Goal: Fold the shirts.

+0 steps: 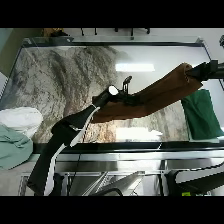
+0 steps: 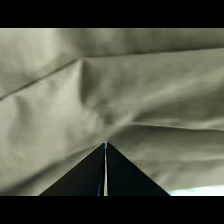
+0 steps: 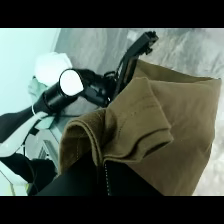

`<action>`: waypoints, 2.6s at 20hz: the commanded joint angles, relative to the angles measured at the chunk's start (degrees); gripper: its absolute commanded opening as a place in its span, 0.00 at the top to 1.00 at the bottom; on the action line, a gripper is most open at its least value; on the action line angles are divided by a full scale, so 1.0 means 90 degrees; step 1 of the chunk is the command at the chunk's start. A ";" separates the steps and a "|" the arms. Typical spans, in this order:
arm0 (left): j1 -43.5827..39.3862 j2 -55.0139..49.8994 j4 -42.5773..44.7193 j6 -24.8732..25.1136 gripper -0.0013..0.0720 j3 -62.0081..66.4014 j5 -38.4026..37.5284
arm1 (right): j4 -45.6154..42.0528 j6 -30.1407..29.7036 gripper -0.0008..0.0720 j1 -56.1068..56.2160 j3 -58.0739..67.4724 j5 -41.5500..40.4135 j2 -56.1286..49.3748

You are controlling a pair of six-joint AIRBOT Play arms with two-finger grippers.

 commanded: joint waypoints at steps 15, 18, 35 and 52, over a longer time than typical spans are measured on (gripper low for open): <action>0.4182 0.5051 -0.2414 0.1399 0.96 -0.0554 -0.4068 | -0.0656 -0.0192 0.96 0.5693 -0.1474 -0.4707 -0.0678; 0.4316 0.5588 -0.2412 0.1836 0.96 -0.1222 -0.4073 | -0.0648 -0.0731 0.19 0.6785 -0.1479 -0.6443 -0.1508; 0.4316 0.5926 -0.2412 0.2086 0.96 -0.2171 -0.4141 | -0.3415 0.0219 0.07 0.2705 -0.2290 -0.3519 -0.0583; 0.4313 0.5926 -0.2375 0.2086 0.96 -0.2171 -0.4143 | -0.1105 -0.1336 0.96 0.3232 -0.2380 -0.3160 -0.1579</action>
